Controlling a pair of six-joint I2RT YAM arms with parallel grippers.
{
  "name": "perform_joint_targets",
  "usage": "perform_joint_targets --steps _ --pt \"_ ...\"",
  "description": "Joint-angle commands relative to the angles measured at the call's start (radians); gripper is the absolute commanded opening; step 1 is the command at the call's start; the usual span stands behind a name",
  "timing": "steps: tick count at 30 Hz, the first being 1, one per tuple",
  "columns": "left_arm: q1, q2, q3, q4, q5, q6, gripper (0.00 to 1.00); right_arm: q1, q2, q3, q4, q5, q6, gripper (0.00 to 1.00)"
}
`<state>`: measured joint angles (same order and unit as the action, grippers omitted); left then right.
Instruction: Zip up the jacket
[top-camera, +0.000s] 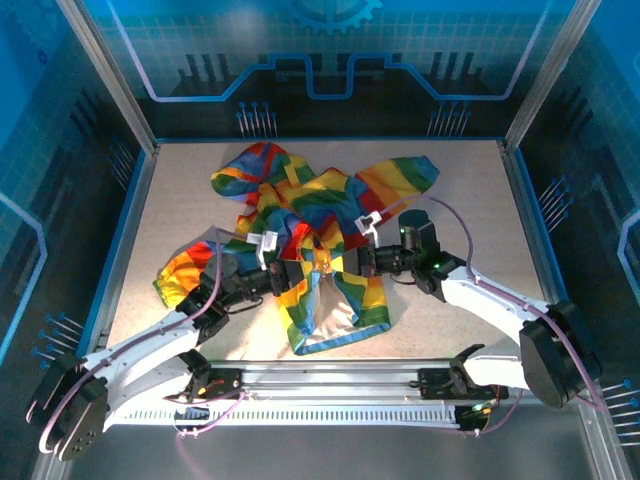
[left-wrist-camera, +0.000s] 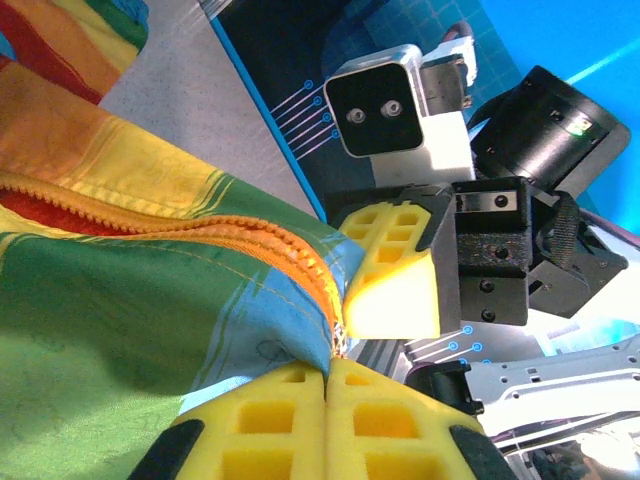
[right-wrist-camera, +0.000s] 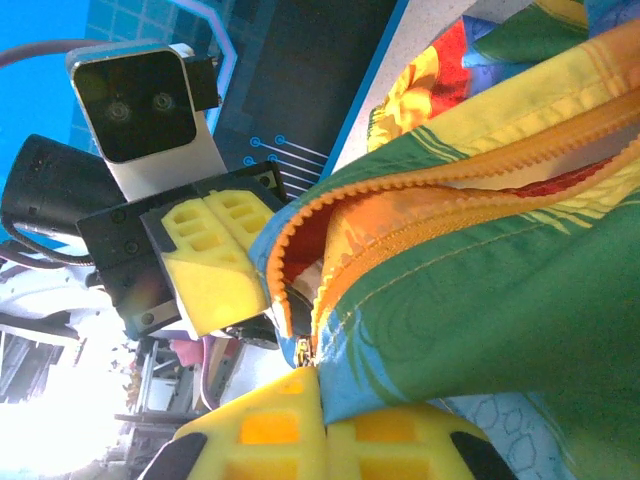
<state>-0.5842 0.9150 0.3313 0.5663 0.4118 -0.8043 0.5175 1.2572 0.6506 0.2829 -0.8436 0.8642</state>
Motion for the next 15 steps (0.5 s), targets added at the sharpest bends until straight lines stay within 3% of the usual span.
perform_joint_targets --steps 1,15 --pt "0.007 -0.026 -0.009 0.053 -0.018 0.041 0.0 -0.009 0.006 -0.01 0.085 -0.047 0.024 0.0" --pt "0.007 -0.019 0.006 0.064 -0.023 0.055 0.0 0.007 0.069 -0.015 0.248 -0.1 0.088 0.0"
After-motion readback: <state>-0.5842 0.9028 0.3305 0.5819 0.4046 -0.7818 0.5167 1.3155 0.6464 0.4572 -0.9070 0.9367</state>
